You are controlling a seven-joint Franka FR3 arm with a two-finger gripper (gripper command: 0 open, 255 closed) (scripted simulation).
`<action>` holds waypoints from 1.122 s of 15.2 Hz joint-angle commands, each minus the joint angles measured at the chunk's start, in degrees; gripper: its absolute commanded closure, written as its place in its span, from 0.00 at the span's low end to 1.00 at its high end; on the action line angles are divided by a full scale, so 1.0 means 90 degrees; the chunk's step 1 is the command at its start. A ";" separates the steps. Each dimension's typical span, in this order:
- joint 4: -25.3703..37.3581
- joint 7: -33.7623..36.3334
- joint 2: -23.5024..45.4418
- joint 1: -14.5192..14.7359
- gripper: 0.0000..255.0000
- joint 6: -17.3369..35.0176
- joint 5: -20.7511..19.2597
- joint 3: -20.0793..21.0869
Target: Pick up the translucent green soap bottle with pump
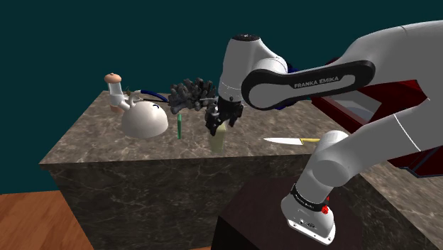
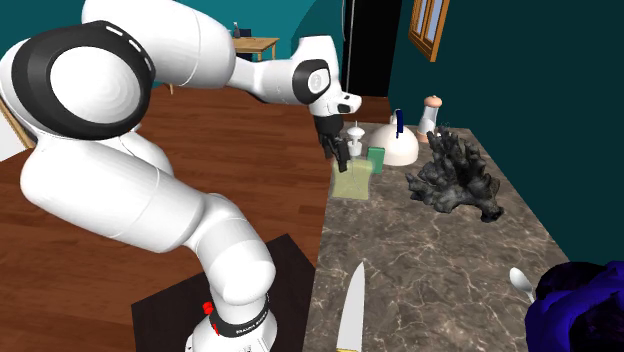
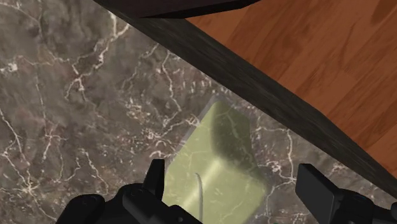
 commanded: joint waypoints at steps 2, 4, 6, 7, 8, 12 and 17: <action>-0.0236 0.0062 0.0090 0.0003 0.00 0.0329 0.0012 0.0070; -0.0237 0.0062 0.0089 0.0003 0.00 0.0329 0.0012 0.0070; -0.0236 0.0062 0.0092 0.0002 1.00 0.0331 0.0011 0.0071; -0.0236 0.0063 0.0091 0.0003 1.00 0.0330 0.0012 0.0071; -0.0236 0.0063 0.0090 0.0004 1.00 0.0329 0.0012 0.0072; -0.0234 0.0061 0.0083 0.0005 1.00 0.0320 0.0013 0.0069; -0.0036 0.0018 0.0007 0.0004 1.00 0.0048 0.0006 0.0017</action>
